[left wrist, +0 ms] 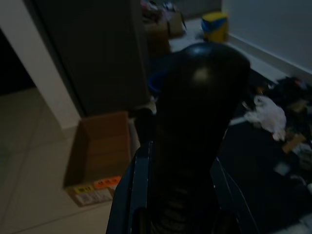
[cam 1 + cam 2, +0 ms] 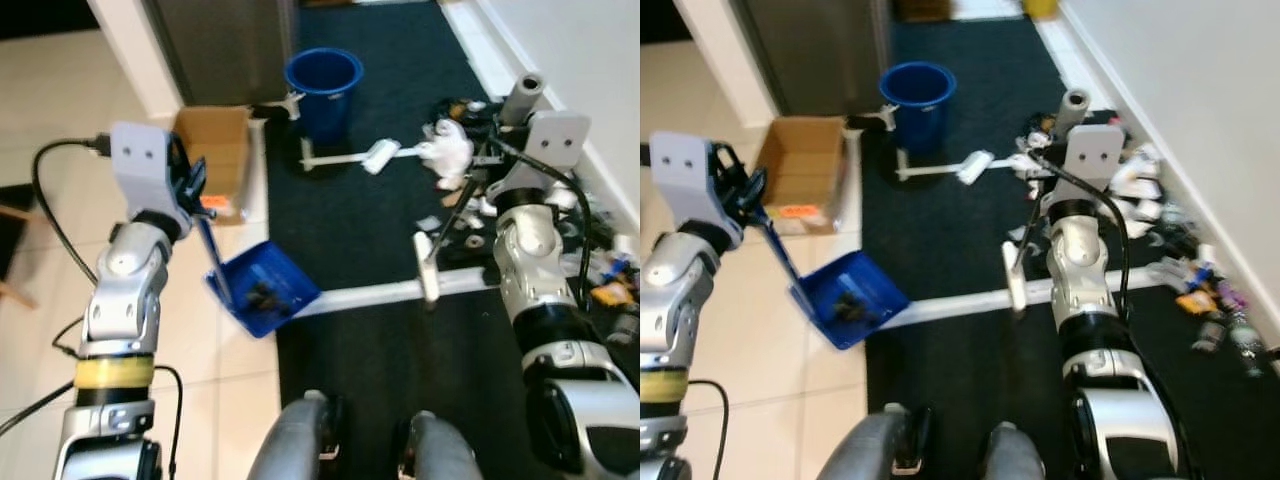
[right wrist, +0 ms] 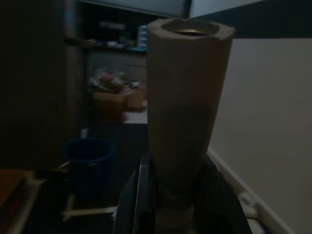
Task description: Sweep floor
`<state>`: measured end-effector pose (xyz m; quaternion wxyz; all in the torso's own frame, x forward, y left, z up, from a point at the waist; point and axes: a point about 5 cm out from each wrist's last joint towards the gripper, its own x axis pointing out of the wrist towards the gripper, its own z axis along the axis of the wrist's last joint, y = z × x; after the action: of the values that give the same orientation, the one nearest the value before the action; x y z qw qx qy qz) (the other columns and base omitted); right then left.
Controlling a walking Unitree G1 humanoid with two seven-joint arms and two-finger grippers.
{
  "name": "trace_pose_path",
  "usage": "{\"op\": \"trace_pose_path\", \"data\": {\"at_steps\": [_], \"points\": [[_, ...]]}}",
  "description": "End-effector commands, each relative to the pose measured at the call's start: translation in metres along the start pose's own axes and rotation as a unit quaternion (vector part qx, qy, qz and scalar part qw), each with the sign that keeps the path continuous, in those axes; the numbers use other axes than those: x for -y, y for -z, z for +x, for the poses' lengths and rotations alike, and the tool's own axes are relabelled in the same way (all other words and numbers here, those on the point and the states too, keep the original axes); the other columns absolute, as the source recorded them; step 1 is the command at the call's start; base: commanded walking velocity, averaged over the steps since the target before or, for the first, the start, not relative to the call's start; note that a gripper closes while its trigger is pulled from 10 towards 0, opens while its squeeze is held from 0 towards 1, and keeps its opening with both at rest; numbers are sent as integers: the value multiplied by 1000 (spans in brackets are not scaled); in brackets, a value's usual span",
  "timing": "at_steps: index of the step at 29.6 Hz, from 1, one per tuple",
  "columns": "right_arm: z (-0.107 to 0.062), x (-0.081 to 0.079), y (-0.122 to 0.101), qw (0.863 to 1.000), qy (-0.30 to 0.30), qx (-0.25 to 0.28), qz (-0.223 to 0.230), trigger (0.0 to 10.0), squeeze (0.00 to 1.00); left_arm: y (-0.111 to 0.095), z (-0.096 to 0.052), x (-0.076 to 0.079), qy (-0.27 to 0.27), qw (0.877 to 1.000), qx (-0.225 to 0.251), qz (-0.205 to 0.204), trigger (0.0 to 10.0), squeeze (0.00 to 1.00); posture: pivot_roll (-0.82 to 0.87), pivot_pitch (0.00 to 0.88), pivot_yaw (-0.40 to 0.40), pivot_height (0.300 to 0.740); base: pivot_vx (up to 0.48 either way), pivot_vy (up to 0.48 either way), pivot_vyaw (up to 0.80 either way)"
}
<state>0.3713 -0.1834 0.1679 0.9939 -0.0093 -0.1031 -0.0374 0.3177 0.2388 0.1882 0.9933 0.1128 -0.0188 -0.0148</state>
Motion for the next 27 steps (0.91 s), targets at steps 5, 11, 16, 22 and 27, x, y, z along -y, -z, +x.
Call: {"op": "trace_pose_path", "data": {"at_steps": [5,11,16,22,27], "points": [[1,4,-6,1000,5,16,-1,10000,0,-10,0,1,4,1000,24,-2,10000,0,4,169,7,740,0,0,0],[1,4,-6,1000,5,16,-1,10000,0,-12,1,3,14,999,28,6,10000,0,2,171,10,740,169,-309,0],[0,4,-6,1000,7,16,-1,10000,0,-12,2,4,15,999,27,11,10000,0,0,175,14,740,269,-393,0],[0,5,-5,1000,8,16,-1,10000,0,-12,3,5,20,999,28,10,10000,0,-2,174,18,740,268,-395,0],[0,5,-5,1000,9,16,0,10000,0,-13,3,6,21,999,29,7,10000,0,1,174,18,740,64,-71,0]]}}
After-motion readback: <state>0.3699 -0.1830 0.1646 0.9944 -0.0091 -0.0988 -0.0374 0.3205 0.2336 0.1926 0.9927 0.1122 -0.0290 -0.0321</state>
